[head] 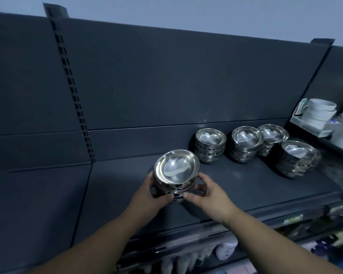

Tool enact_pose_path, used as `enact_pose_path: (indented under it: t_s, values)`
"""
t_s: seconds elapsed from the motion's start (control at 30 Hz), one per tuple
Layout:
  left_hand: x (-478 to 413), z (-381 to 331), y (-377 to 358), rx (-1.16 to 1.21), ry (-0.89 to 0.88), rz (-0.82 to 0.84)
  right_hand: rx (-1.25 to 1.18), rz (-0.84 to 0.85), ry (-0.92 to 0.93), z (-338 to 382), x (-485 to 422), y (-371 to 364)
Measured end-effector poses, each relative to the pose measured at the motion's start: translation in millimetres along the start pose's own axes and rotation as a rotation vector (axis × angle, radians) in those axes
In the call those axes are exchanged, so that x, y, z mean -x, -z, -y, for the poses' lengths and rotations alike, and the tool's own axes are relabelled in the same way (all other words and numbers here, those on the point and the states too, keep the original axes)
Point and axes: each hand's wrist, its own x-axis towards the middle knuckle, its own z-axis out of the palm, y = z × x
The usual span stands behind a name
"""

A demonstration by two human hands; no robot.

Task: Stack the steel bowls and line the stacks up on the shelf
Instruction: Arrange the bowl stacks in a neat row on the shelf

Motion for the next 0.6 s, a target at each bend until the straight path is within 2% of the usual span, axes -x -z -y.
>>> enact_pose_path:
  t_s: [0.27,0.6]
  values:
    - [-10.7,1.0,-42.3,-0.044,0.058,-0.027,0.021,0.035,-0.045,-30.4,-10.8,34.1]
    - [-27.3,10.6,-36.1,-0.065,0.081,0.006,-0.069,0.063,-0.056,-38.5,-26.3,38.7]
